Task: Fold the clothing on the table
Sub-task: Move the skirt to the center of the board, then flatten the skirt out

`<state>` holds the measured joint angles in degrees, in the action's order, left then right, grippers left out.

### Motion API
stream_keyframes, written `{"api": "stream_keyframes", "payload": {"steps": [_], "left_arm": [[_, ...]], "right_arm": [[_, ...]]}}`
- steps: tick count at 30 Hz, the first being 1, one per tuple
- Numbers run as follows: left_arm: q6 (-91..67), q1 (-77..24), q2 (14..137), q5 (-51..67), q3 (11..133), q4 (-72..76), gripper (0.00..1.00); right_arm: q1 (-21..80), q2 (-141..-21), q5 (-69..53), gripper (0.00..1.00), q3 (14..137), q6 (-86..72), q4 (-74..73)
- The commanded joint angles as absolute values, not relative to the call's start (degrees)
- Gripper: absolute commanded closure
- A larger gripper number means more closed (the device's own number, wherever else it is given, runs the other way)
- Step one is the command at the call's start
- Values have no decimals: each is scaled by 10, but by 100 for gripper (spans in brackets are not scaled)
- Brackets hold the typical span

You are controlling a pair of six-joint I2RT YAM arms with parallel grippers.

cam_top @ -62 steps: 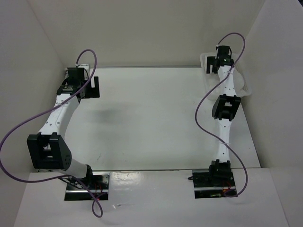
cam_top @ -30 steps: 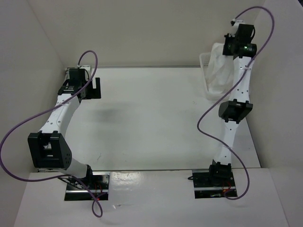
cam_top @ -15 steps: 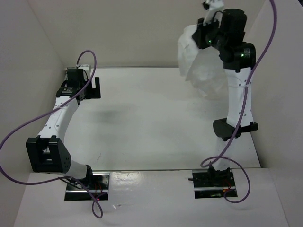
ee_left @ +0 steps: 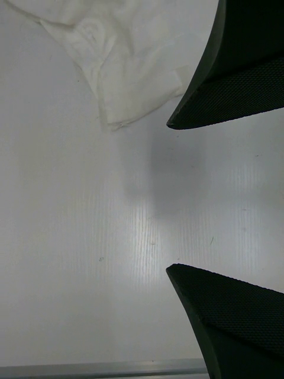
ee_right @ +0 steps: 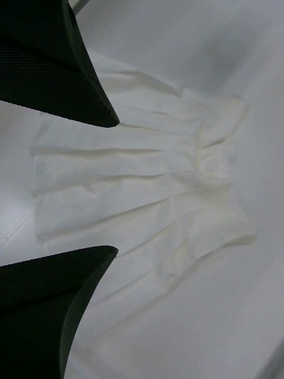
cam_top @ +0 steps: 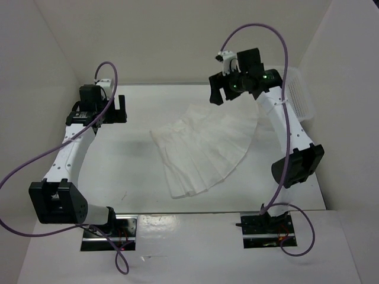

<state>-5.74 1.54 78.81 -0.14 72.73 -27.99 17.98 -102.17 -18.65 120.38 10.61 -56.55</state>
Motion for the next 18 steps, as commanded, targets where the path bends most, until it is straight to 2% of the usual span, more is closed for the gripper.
{"api": "stream_keyframes", "payload": {"steps": [1, 8, 12, 15, 16, 18], "left_arm": [[-49, 25, 756, 53, 730, -288, 0], [-43, 17, 765, 164, 697, -295, 0], [-55, -17, 829, 144, 689, -278, 0], [-68, -41, 931, 163, 727, -291, 21], [-73, -41, 958, 163, 737, -297, 34], [-83, -55, 1019, 163, 762, -297, 37]], "right_arm": [[192, -923, -157, 15, 1082, 107, -446], [198, -878, -116, 15, 952, 102, -408], [198, -829, -104, 15, 885, 107, -385], [198, -804, -104, 15, 837, 119, -376], [198, -790, -98, 15, 817, 120, -368], [198, -778, -91, 15, 798, 120, -359]]}}
